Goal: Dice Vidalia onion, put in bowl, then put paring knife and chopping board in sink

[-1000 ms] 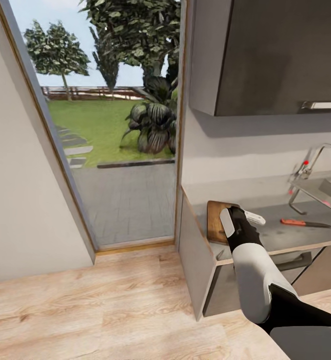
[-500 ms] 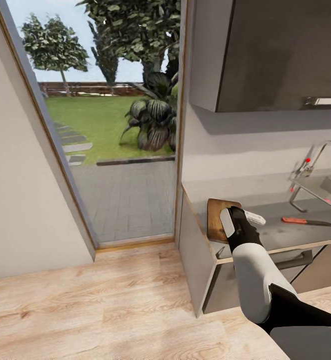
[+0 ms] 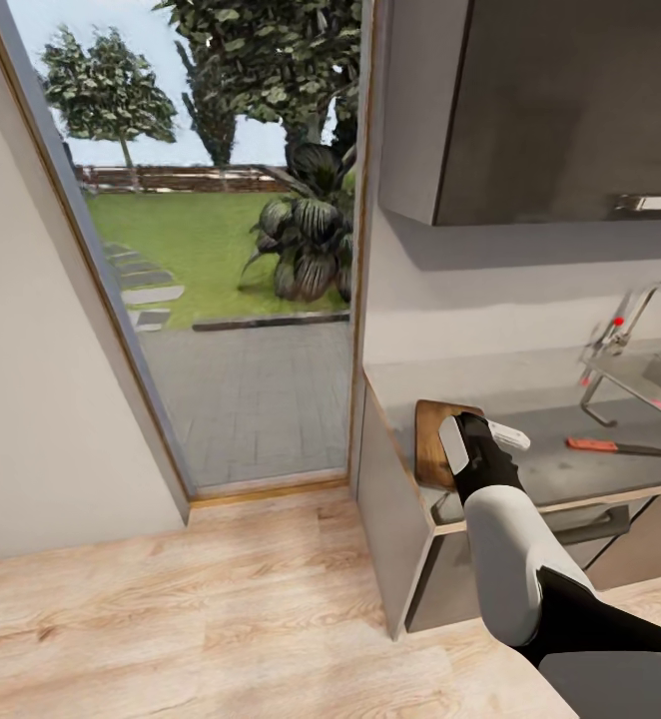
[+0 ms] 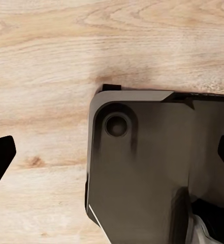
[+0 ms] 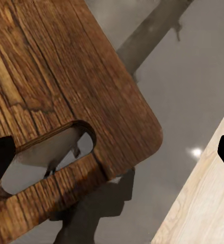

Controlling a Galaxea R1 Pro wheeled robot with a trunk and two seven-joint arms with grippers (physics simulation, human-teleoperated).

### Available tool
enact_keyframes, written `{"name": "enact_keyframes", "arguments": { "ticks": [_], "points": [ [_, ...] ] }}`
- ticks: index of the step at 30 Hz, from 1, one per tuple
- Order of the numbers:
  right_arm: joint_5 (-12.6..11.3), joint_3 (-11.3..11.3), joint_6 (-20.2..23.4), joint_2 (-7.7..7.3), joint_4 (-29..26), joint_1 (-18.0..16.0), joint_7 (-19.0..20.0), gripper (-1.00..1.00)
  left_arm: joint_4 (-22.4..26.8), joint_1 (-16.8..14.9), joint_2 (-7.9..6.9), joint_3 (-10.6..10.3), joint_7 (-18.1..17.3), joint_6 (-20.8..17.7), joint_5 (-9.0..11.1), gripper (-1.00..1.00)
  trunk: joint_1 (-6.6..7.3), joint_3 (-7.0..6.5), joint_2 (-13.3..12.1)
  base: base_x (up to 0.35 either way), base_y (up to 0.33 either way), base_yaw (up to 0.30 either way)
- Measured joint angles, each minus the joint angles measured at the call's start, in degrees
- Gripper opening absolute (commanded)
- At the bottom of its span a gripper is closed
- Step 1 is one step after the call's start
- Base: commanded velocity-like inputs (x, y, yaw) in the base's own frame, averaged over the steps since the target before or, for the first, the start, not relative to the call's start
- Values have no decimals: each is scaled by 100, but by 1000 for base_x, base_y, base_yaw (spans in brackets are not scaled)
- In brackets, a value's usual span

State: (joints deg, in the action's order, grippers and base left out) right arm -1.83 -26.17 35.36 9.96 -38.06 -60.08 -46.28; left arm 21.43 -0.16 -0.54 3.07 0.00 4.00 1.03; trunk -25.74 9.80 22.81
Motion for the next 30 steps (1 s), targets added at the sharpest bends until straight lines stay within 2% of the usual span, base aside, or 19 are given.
{"name": "enact_keyframes", "arguments": {
  "ticks": [30],
  "points": [
    [1, -4, 0, 0, 0, 1, 0, 100, 0, 0, 2, -53, 0, 0, -8, 100, -1, 41, 0, 8, -32, 0]
  ]
}}
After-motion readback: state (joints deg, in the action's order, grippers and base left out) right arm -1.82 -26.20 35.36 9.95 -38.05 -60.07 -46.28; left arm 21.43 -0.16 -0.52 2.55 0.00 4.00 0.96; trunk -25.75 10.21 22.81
